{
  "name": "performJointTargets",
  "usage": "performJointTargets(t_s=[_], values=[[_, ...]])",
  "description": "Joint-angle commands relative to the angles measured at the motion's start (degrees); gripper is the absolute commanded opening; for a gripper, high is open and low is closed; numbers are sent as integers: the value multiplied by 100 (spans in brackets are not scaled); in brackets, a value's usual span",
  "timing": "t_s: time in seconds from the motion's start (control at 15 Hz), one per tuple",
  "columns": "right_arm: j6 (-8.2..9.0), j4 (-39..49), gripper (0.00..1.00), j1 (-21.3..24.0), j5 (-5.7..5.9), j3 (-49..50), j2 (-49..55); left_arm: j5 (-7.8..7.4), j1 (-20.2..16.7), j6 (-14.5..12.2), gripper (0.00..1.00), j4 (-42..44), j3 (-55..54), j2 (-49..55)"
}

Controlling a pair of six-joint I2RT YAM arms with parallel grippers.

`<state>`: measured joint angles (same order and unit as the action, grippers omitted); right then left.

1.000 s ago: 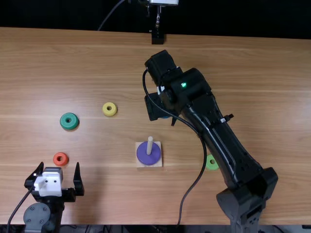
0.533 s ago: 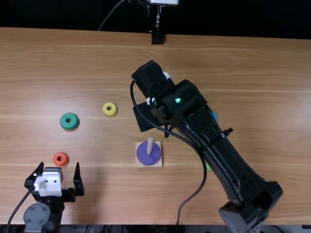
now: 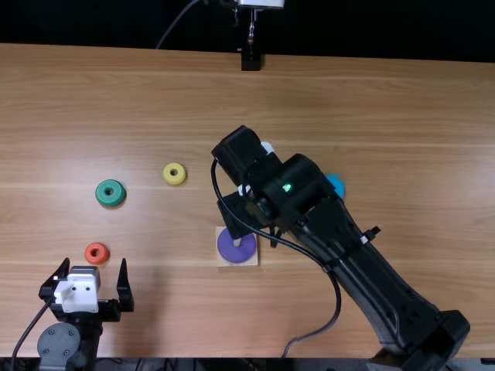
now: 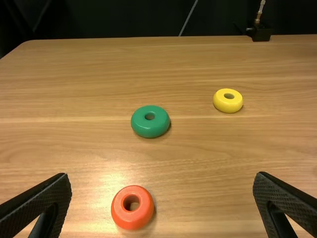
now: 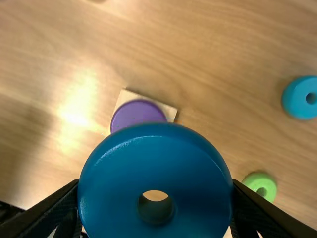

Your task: Build the Hanoi tower: stack the rings onto the peg from bottom to top in this color order: purple, dark blue, light blue, dark green, light green, yellow, orange.

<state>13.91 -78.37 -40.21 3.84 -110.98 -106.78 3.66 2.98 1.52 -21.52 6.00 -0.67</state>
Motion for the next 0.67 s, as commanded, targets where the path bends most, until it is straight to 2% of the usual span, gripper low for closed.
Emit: performJointTargets(t_s=[0.0,0.6], values=[[43,26,7,-75,17,155,254,35,-35,-4,100,-453,-600,67],[106,26,7,-348,7,191,237,35,-35,-4,100,-453,-600,67]])
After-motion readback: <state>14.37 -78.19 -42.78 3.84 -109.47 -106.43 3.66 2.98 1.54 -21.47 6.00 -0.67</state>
